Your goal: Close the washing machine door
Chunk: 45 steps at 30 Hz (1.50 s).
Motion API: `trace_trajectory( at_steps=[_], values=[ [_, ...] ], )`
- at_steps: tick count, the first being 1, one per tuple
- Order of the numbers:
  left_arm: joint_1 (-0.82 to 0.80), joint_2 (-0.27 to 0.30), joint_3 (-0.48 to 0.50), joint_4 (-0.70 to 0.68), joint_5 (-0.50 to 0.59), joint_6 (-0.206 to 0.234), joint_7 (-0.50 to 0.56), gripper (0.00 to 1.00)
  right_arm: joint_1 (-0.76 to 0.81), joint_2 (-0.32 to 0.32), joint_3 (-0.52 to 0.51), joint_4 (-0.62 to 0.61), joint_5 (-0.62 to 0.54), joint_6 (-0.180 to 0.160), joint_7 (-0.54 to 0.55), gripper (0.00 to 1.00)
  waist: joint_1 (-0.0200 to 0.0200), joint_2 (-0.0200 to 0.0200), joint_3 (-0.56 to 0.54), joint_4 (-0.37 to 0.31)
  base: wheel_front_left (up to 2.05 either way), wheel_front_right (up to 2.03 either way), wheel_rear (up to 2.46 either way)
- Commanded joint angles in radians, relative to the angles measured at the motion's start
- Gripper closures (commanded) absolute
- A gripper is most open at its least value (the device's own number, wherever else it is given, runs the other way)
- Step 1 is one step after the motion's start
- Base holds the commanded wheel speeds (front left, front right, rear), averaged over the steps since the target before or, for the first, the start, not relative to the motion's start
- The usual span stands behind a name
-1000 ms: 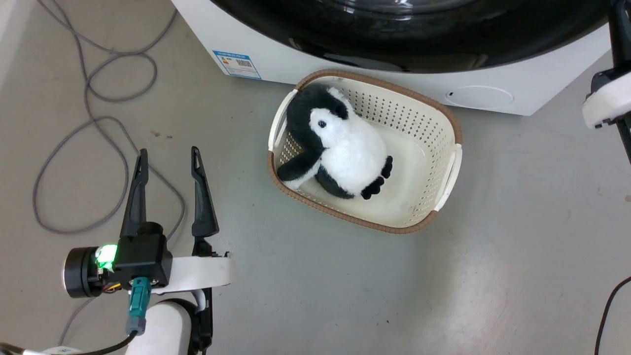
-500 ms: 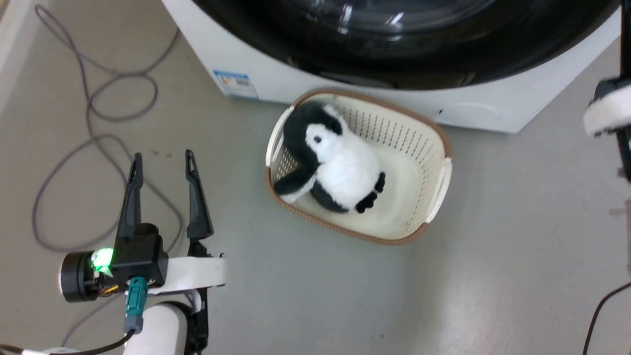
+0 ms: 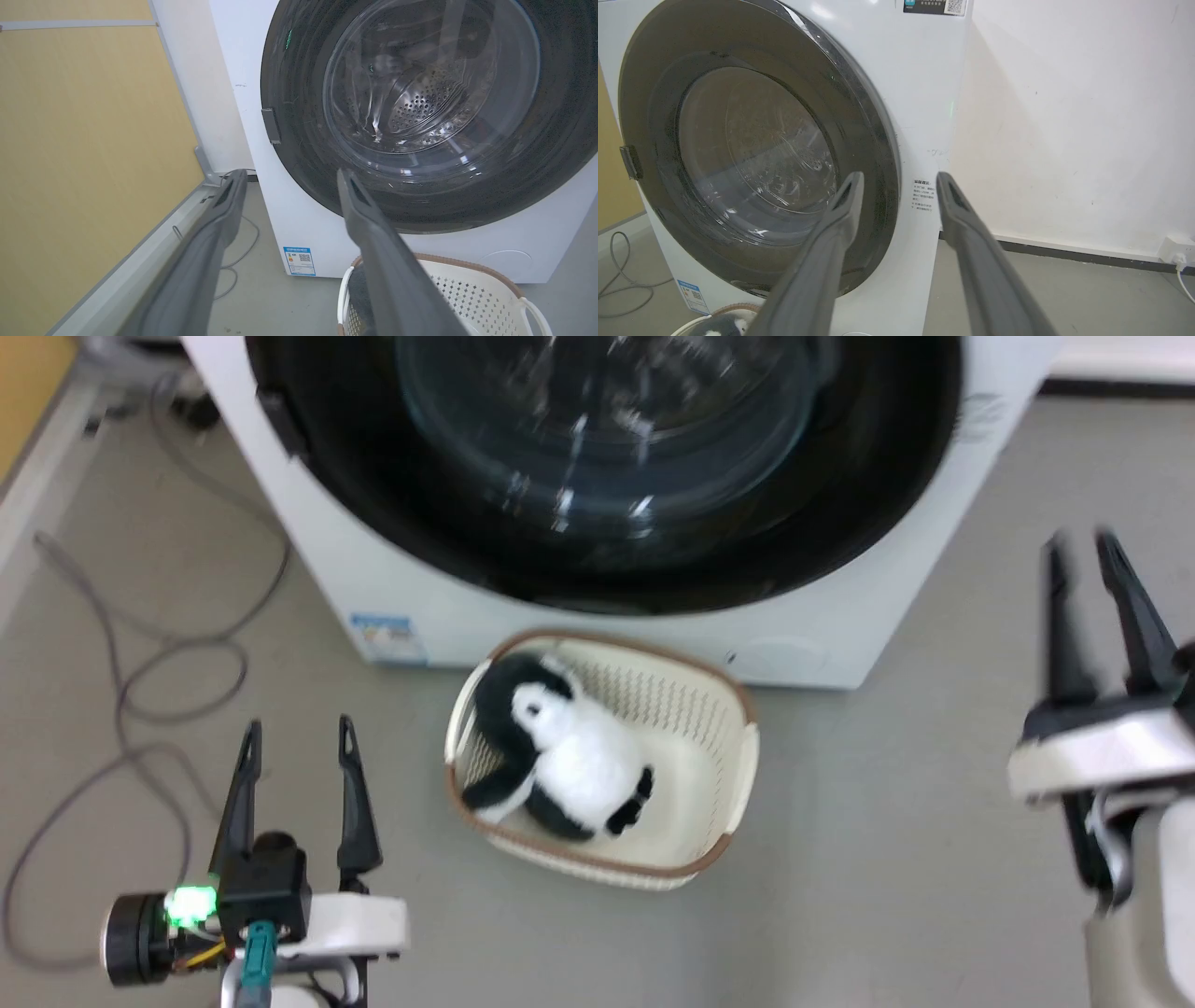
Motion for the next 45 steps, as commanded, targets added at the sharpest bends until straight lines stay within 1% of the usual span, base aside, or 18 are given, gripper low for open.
trace_trajectory(
  at_steps=[1,6,12,19,25,26,45],
  values=[
    [0.013,0.004,0.003,0.002,0.003,0.003,-0.004,0.0,0.012,0.005,0.004,-0.006,0.003,-0.001,-0.004,0.0,0.0,-0.0001,-0.048,-0.041,0.0,0.0,0.0],
    [0.061,0.013,0.005,0.015,-0.003,0.002,-0.004,0.0,0.116,0.026,0.022,-0.03,0.014,-0.001,-0.004,0.0,0.0,-0.0001,-0.111,-0.075,0.0,0.0,0.0],
    [0.113,0.014,-0.001,0.034,-0.008,-0.003,-0.004,0.0,0.245,0.053,0.036,-0.076,0.024,-0.001,-0.004,0.0,0.0,-0.0001,-0.178,-0.092,0.0,0.0,0.0],
    [0.137,0.011,-0.008,0.048,-0.018,-0.018,-0.004,0.0,0.372,0.061,0.059,-0.112,0.039,-0.001,-0.004,0.0,0.0,-0.0001,-0.207,-0.093,0.0,0.0,0.0],
    [0.15,0.006,-0.001,0.043,-0.031,-0.032,-0.004,0.0,0.414,0.062,0.075,-0.133,0.077,-0.001,-0.004,0.0,0.0,-0.0001,-0.211,-0.104,0.0,0.0,0.0],
    [0.14,0.005,-0.004,0.045,-0.027,-0.031,0.001,1.0,0.406,0.056,0.074,-0.127,0.073,0.0,0.0,1.0,0.0,-0.0001,-0.212,-0.103,0.0,0.0,0.0],
    [0.132,-0.008,0.009,0.038,-0.022,-0.062,0.036,1.0,0.407,0.057,0.083,-0.137,0.062,0.0,0.035,1.0,0.0,-0.0001,-0.21,-0.096,0.0,0.0,0.0]
  ],
)
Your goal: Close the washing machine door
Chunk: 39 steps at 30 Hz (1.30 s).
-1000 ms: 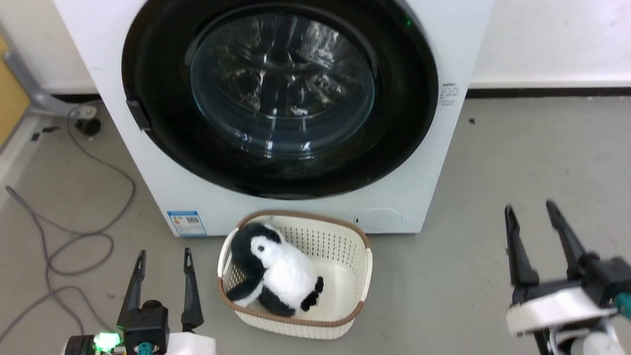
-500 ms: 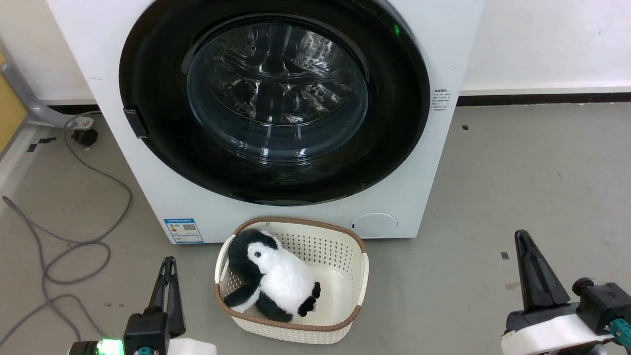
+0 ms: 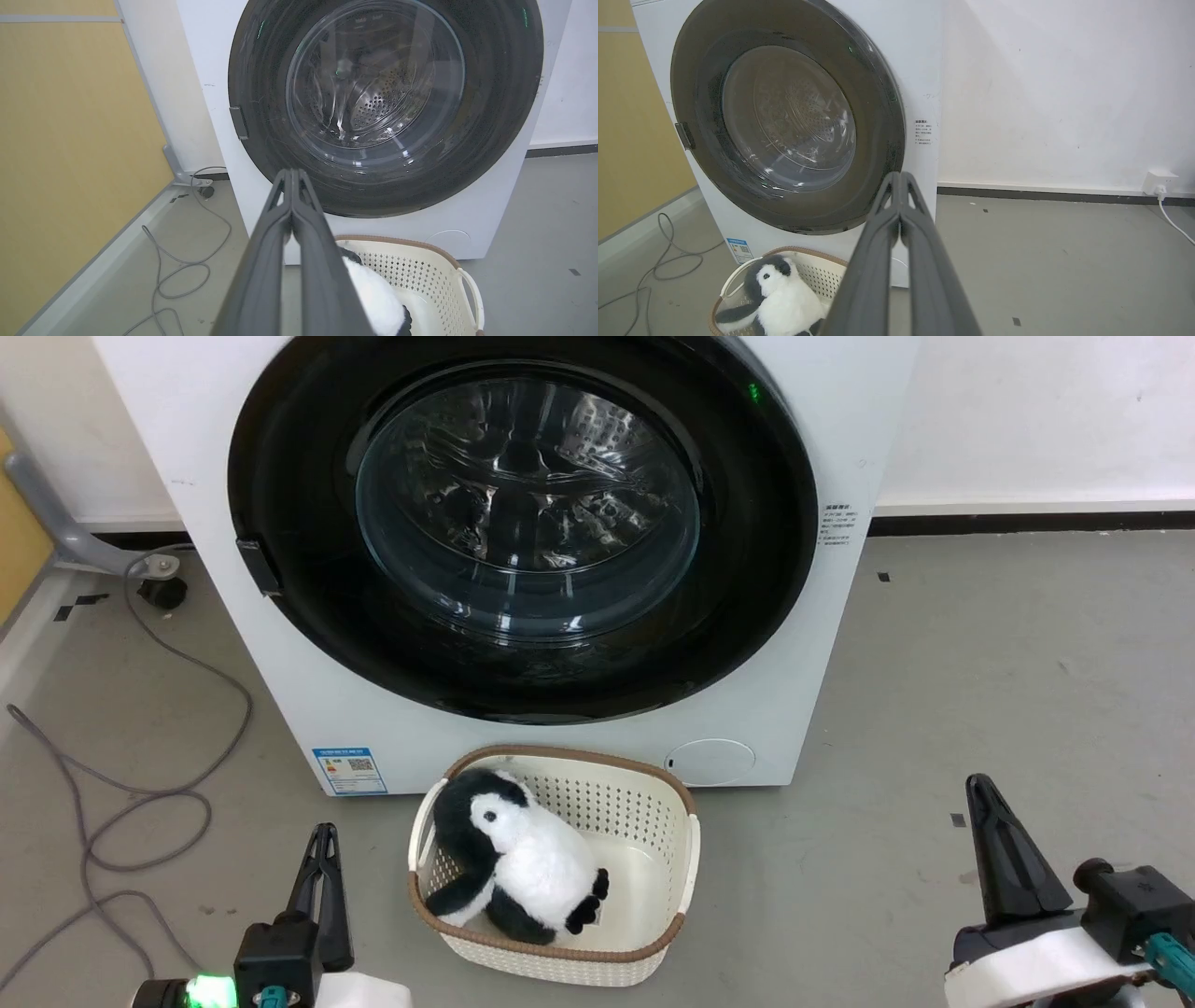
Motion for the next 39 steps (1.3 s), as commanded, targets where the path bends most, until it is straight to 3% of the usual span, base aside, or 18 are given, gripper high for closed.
trace_trajectory(
  at_steps=[1,39],
  values=[
    [-0.008,-0.004,0.004,-0.005,0.003,-0.007,0.005,1.0,0.001,0.001,0.003,-0.009,-0.006,0.0,0.006,1.0,0.0001,0.0,0.0,0.001,0.0,0.0,0.0],
    [-0.03,-0.035,0.04,-0.023,0.014,-0.085,0.091,1.0,0.005,0.003,0.028,-0.035,-0.036,0.0,0.093,1.0,0.0001,0.0,0.005,0.019,0.0,0.0,0.0]
  ],
)
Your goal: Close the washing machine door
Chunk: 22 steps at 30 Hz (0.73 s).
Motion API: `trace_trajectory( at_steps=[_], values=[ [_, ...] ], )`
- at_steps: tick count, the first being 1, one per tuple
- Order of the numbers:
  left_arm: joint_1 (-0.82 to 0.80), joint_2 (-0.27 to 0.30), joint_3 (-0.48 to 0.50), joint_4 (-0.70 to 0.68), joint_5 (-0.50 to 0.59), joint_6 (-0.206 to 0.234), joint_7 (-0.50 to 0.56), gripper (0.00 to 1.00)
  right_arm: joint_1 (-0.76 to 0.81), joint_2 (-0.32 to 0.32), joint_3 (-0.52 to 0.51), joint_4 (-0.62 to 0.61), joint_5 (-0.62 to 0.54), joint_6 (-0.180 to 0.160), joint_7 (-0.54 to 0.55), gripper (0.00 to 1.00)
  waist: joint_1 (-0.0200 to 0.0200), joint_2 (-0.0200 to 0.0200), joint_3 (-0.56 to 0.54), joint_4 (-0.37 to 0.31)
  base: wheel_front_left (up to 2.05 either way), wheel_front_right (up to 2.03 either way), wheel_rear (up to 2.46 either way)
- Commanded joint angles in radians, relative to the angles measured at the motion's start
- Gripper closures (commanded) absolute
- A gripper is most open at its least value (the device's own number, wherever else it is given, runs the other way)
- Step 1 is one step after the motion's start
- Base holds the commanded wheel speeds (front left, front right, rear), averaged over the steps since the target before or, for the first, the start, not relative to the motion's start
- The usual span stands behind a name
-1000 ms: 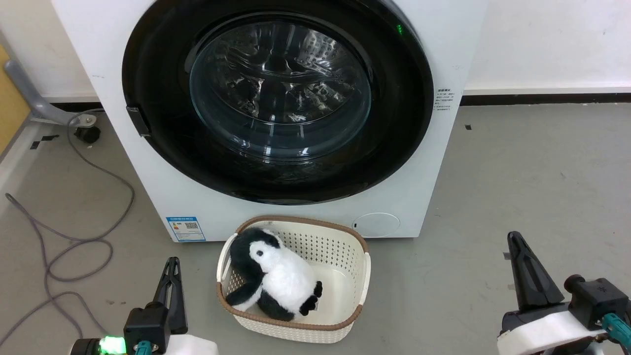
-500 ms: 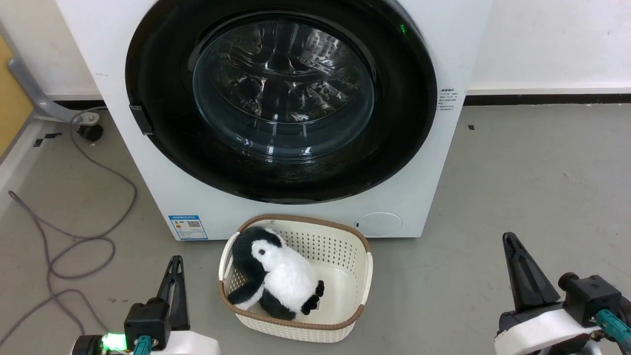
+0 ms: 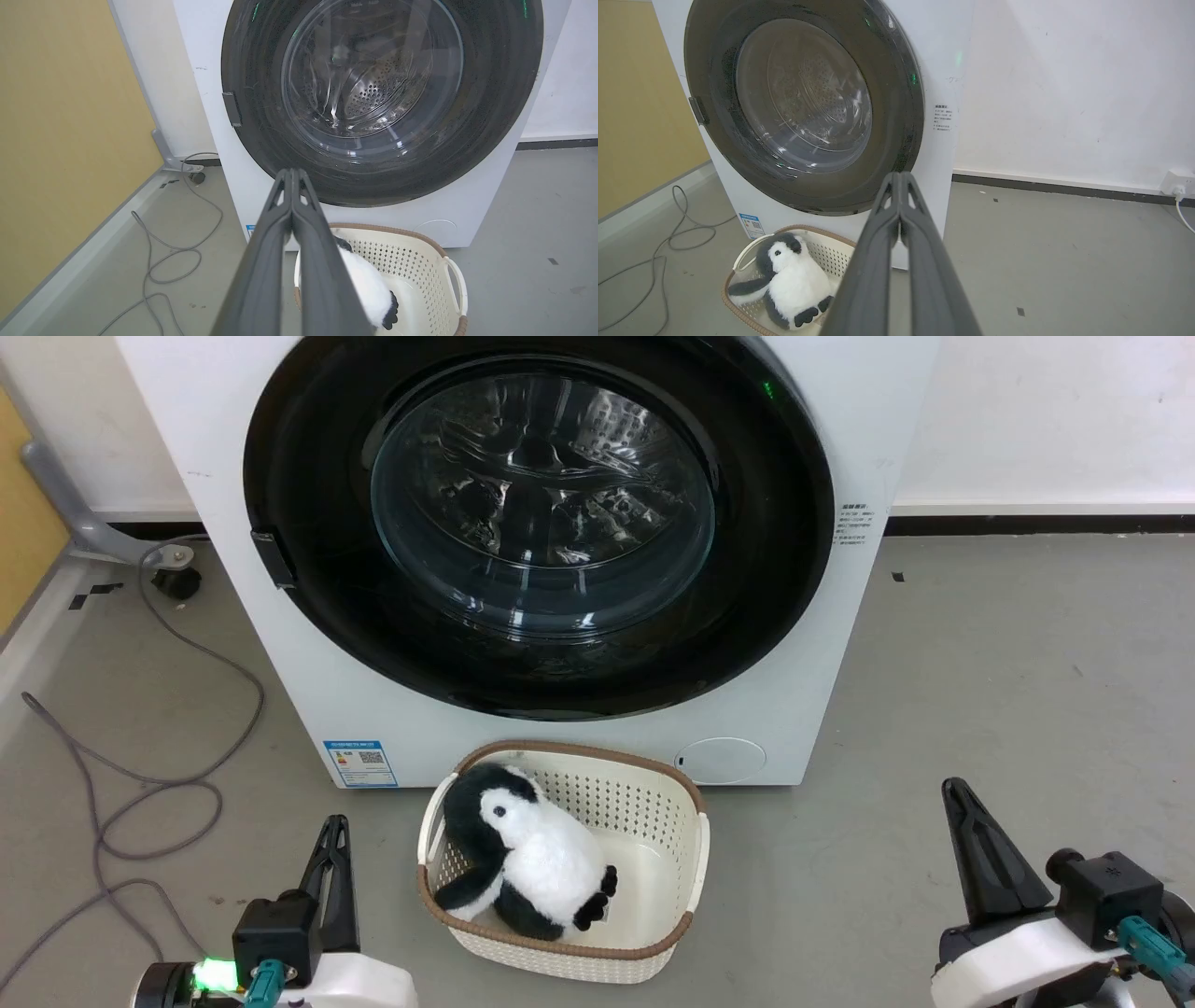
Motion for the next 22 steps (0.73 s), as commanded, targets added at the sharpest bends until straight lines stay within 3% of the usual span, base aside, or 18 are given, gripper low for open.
trace_trajectory(
  at_steps=[1,22],
  values=[
    [-0.014,-0.006,0.004,-0.006,0.01,-0.008,0.008,1.0,0.005,0.003,0.003,-0.01,-0.009,0.0,0.008,1.0,0.0,-0.0001,0.0,0.001,0.0,0.0,0.0],
    [-0.024,-0.02,0.021,-0.014,0.015,-0.046,0.049,1.0,0.006,0.004,0.015,-0.022,-0.023,-0.001,0.049,1.0,0.0,-0.0001,0.003,0.01,0.0,0.0,0.0]
  ],
)
